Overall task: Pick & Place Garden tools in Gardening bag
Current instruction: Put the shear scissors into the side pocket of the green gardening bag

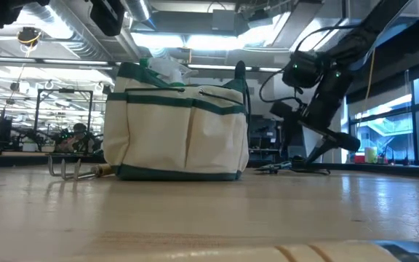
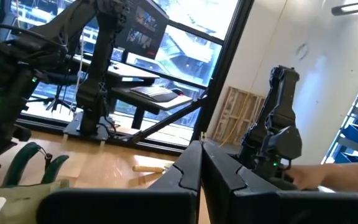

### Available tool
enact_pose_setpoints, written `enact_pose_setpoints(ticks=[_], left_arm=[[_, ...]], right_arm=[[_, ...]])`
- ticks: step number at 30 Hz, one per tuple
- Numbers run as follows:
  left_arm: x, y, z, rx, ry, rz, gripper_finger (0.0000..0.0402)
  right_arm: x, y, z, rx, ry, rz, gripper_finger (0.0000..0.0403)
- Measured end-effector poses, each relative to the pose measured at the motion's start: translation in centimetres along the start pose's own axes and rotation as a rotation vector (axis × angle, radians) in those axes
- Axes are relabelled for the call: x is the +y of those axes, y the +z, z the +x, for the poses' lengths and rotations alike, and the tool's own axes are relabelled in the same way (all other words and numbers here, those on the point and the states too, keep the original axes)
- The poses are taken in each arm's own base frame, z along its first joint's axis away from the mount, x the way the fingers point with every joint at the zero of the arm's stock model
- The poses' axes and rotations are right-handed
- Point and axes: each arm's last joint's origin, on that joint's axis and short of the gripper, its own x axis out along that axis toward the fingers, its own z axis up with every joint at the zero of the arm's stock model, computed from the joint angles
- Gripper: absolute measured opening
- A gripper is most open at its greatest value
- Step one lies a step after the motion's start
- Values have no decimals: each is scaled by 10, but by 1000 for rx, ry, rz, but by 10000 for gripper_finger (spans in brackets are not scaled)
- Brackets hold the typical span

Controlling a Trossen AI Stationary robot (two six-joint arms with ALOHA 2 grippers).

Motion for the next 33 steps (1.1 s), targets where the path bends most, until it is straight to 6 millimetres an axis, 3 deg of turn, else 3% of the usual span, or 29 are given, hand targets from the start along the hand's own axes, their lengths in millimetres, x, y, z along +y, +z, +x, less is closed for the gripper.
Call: enact_pose_setpoints(ticks=[25,33], left_arm=[[-3,-4,-1,17,56,3,2],[-3,-4,-1,16,58,3,2]], right_arm=[[-2,23,26,-37,43,111,251],[-4,25,26,-55,33,88,222]])
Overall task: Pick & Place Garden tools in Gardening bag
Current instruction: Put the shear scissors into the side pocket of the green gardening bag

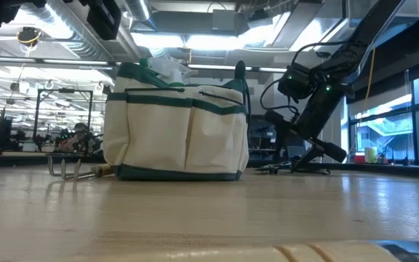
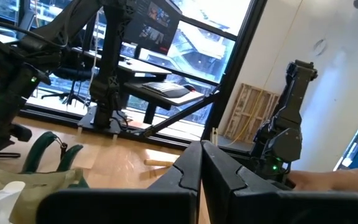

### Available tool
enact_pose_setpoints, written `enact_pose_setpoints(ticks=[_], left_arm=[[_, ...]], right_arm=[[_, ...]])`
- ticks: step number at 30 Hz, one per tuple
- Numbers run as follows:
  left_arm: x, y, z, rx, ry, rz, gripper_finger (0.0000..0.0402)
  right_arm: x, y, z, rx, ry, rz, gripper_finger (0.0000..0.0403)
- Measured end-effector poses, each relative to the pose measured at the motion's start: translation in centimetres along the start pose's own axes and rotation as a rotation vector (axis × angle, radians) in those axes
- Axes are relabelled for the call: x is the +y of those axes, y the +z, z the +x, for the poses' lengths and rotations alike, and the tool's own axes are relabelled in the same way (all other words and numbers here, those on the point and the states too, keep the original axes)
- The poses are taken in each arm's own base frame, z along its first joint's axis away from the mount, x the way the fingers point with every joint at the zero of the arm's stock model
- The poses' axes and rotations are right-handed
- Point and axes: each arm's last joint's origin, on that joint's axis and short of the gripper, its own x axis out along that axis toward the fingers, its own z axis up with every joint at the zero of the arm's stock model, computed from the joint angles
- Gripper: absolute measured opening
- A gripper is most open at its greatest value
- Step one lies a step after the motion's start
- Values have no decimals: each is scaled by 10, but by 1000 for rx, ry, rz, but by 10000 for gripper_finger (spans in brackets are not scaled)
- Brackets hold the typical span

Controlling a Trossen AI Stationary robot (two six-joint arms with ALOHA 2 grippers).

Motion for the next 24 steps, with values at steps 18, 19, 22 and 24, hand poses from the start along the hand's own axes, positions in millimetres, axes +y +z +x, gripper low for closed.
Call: enact_pose_setpoints(ticks=[18,19,22,24], left_arm=[[1,-1,0,10,10,3,3],[1,-1,0,10,10,3,3],[1,-1,0,12,11,4,2],[1,-2,0,14,12,5,2]], right_arm=[[-2,0,1,-16,-20,-30,151],[-2,0,1,-23,-24,-33,137],[-3,1,1,-40,-32,-40,84],[-3,0,1,-51,-34,-57,51]])
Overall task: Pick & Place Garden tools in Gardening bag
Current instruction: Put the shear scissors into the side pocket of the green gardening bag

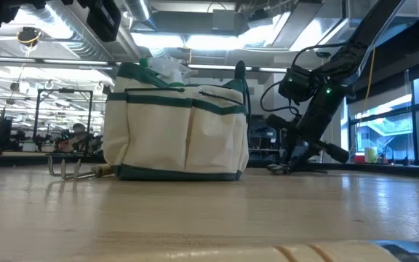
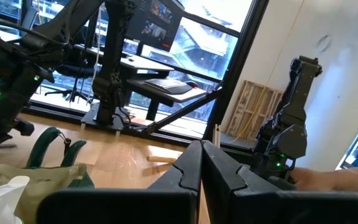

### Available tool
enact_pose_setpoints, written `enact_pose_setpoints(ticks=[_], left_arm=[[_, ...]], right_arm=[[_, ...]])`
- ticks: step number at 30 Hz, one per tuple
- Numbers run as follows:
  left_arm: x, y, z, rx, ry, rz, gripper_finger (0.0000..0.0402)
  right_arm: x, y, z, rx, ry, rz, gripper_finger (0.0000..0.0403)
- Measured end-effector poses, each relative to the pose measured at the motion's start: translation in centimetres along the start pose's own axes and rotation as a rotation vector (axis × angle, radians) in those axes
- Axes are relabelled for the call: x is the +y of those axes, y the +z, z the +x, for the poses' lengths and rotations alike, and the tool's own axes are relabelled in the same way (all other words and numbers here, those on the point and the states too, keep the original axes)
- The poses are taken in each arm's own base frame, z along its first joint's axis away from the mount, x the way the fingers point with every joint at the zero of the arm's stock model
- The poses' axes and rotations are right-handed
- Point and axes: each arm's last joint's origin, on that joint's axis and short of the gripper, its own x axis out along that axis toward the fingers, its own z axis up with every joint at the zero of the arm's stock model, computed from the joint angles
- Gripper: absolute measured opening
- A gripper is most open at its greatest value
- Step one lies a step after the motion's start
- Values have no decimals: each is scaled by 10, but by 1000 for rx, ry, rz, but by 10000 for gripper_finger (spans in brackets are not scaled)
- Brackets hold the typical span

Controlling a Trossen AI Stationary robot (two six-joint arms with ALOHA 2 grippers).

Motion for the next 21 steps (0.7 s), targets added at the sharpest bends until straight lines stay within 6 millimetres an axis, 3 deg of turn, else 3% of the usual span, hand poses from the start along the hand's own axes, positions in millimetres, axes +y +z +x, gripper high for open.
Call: enact_pose_setpoints(ticks=[10,15,21], left_arm=[[2,-3,0,23,48,11,3],[4,-5,0,29,86,16,2],[1,-6,-1,31,111,13,3]], right_arm=[[8,-6,-8,-45,47,-94,47],[19,-6,-32,-105,142,-144,47],[31,-4,-78,-213,291,-218,47]])
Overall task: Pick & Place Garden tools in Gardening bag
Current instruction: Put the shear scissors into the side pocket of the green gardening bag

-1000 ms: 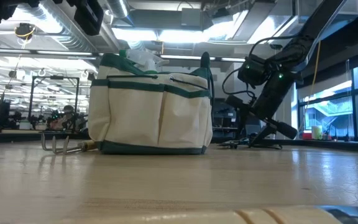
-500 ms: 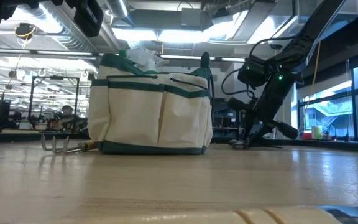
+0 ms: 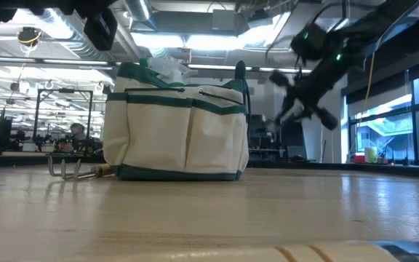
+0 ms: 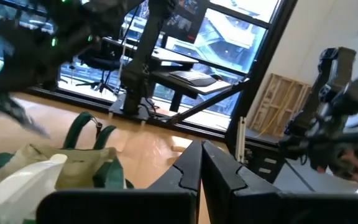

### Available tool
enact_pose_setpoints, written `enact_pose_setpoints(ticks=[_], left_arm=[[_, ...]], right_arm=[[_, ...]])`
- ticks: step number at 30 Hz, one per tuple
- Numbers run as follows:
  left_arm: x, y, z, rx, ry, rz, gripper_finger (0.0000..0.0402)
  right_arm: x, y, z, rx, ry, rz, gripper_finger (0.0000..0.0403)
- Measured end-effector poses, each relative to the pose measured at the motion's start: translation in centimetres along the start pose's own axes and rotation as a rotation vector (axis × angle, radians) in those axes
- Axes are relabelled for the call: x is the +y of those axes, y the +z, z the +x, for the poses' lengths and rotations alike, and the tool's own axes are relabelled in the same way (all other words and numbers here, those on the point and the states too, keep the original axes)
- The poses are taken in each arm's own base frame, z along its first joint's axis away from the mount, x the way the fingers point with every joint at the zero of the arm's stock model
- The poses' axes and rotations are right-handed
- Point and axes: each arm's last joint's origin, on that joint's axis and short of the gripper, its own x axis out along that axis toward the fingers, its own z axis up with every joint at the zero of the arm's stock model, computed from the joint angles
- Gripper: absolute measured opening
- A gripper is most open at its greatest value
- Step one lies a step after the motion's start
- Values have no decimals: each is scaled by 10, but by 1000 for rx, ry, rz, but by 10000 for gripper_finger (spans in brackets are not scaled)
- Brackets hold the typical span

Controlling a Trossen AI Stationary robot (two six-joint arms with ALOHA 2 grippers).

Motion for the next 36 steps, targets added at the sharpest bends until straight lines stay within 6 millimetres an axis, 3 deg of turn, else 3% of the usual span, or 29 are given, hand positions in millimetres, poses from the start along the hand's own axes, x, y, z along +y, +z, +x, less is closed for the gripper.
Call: enact_pose_setpoints(ticks=[5,11,19,30,36], left_arm=[[-6,0,-2,-13,-26,-2,2],[-11,3,-3,-31,-114,-7,3],[-19,9,-5,-52,-352,32,4],[-30,17,-12,-149,-516,111,4],[-32,19,-1,-207,-273,121,4]], right_arm=[[21,6,-43,-93,192,-126,47],[44,-3,-90,-140,453,-307,47],[74,-28,-129,-129,865,-495,47],[107,-59,-141,-94,1563,-811,47],[141,-66,-124,-65,1572,-878,47]])
